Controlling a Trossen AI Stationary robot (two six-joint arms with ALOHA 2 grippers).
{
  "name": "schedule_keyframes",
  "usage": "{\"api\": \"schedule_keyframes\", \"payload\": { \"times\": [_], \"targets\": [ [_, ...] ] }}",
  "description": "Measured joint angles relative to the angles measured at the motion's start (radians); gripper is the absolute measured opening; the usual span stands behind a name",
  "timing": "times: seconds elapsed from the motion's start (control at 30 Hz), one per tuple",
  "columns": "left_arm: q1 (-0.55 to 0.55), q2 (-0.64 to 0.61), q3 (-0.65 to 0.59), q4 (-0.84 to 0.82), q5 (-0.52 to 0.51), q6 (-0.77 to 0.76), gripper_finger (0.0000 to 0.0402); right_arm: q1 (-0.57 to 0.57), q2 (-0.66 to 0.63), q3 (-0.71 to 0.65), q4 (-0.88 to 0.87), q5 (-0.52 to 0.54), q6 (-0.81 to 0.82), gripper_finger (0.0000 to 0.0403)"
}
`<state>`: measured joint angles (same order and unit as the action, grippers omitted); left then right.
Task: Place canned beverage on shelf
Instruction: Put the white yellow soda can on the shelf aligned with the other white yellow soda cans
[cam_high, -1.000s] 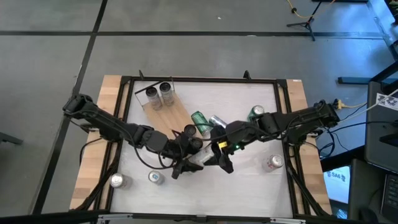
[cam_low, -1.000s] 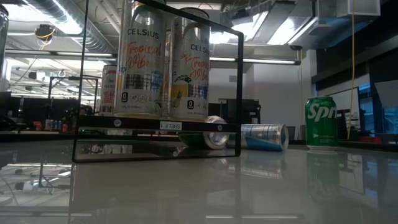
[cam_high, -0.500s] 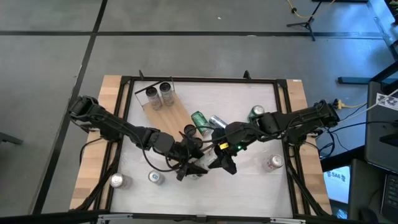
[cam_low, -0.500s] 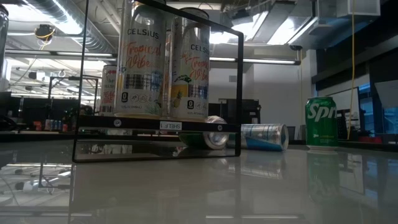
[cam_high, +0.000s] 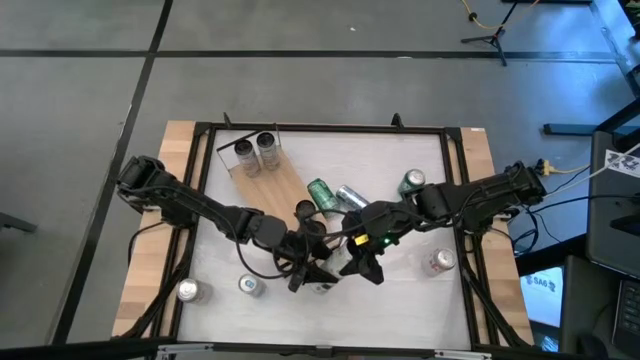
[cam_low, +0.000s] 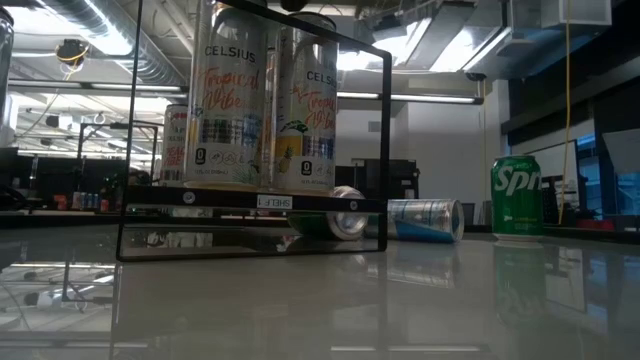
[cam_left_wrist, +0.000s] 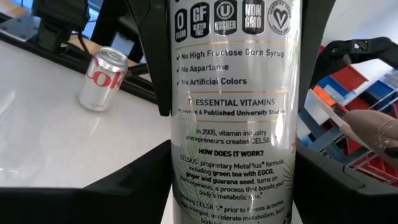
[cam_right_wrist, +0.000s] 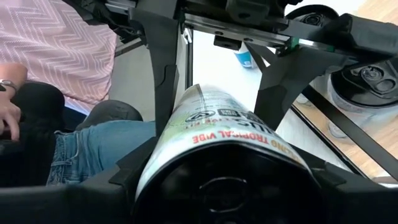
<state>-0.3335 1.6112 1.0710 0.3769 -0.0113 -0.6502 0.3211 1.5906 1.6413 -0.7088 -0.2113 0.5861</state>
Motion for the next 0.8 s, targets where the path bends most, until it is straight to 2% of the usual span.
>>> {"api": "schedule_keyframes", "payload": {
  "times": [0.2,0.63,0.8],
  "targets": [
    [0.005,0.001,-0.001,0.021,0.009,-0.004,0.0278,0.000,0.000,0.000,0.001,0.004,-0.014,0.0255],
    [0.005,0.001,-0.002,0.032,0.007,-0.003,0.0281,-0.001,0.000,0.000,0.007,0.006,-0.011,0.0255],
    [0.006,0.000,0.016,0.035,0.063,-0.005,0.0281,-0.001,0.000,0.001,0.050,0.002,-0.009,0.0255]
  ]
}}
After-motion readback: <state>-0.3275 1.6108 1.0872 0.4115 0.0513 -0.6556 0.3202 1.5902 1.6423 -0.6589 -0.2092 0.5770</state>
